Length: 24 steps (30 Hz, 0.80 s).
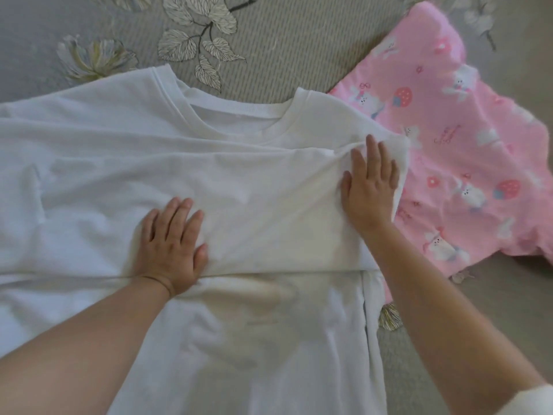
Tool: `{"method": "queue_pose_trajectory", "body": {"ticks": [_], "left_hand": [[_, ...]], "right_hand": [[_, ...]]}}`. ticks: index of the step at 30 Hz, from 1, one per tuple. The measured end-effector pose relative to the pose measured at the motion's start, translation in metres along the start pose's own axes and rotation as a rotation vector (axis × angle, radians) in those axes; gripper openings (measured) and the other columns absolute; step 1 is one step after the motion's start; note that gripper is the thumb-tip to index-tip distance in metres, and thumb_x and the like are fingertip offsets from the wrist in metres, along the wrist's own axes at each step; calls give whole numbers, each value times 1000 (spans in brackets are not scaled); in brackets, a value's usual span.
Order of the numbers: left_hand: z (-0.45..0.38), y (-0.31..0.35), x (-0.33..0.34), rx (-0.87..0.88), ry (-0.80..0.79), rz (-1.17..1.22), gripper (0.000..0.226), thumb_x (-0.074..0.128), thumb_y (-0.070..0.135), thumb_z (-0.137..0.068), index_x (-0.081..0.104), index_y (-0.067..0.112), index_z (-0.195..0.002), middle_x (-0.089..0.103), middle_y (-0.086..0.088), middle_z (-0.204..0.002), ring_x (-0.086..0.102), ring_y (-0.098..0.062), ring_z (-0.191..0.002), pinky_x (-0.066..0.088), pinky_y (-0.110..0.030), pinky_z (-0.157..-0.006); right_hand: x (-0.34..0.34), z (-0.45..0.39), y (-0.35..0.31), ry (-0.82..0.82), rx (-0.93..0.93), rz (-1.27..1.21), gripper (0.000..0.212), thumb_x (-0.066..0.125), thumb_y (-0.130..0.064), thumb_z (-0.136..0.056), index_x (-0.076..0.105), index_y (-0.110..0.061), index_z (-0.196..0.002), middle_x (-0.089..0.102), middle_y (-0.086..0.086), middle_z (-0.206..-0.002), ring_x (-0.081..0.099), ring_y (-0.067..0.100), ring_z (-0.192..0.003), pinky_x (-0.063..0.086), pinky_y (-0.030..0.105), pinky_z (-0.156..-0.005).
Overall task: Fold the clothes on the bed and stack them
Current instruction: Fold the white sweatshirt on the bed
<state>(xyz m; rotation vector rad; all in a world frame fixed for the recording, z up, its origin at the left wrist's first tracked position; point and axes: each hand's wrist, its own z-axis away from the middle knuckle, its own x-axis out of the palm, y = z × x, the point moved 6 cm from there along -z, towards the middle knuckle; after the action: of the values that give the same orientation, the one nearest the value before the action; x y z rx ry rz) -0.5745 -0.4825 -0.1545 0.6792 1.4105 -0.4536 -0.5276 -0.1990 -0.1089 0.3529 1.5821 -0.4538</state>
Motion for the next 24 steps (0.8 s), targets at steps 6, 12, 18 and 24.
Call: {"method": "queue_pose_trajectory", "body": {"ticks": [6, 12, 18, 24], "left_hand": [[5, 5, -5, -25, -86, 20, 56, 31, 30, -81, 60, -6, -113, 53, -28, -125, 50, -46, -115, 36, -59, -94], [73, 28, -13, -94, -142, 144, 53, 34, 29, -87, 51, -5, -125, 43, -26, -136, 40, -42, -127, 26, -56, -104], [263, 90, 3, 217, -265, 111, 59, 17, 40, -98, 55, -2, -115, 61, -21, -117, 57, -37, -110, 27, -44, -102], [372, 108, 23, 248, -472, 64, 73, 18, 63, -88, 37, 2, -124, 56, -18, -124, 36, -29, -123, 10, -40, -108]], "right_hand": [[8, 149, -51, -54, -312, 10, 42, 39, -24, -85, 65, -6, -113, 58, 18, -124, 55, 41, -112, 40, 63, -86], [23, 300, -29, -241, -403, 62, 44, 27, -32, -93, 46, -15, -128, 52, 18, -131, 46, 44, -120, 38, 52, -97], [28, 428, -10, -420, -485, -7, 54, 4, -44, -97, -10, -23, -146, -21, 0, -153, -15, 21, -141, 3, 43, -110], [26, 476, -1, -386, -658, 92, 73, 9, -61, -91, -8, -16, -146, -20, 4, -153, -11, 25, -142, 8, 45, -109]]}}
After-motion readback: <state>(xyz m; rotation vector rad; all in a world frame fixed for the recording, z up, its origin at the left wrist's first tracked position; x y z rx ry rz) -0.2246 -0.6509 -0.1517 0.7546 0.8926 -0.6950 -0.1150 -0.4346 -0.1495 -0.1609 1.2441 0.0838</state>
